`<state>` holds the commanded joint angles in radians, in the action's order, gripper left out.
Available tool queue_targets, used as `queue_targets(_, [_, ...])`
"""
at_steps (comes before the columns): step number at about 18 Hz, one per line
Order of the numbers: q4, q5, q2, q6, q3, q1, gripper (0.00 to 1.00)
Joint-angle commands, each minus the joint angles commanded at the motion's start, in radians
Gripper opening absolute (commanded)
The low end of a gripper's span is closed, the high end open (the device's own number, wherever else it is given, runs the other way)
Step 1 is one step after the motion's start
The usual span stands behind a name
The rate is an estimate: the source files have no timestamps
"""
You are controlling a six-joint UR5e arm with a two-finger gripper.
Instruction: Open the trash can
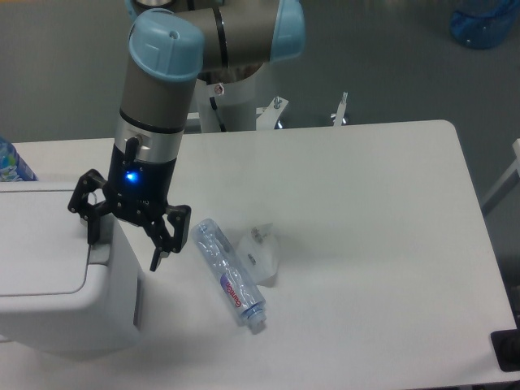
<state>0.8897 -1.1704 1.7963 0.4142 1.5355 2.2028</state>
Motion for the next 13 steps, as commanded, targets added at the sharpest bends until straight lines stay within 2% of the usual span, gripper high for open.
queue_targets(7, [0.002, 0.002, 0.002, -0.008, 0.0, 0.0, 1.0])
queue_targets(13, [0.0, 0.003, 0.003, -0.078, 0.0, 0.0, 1.0])
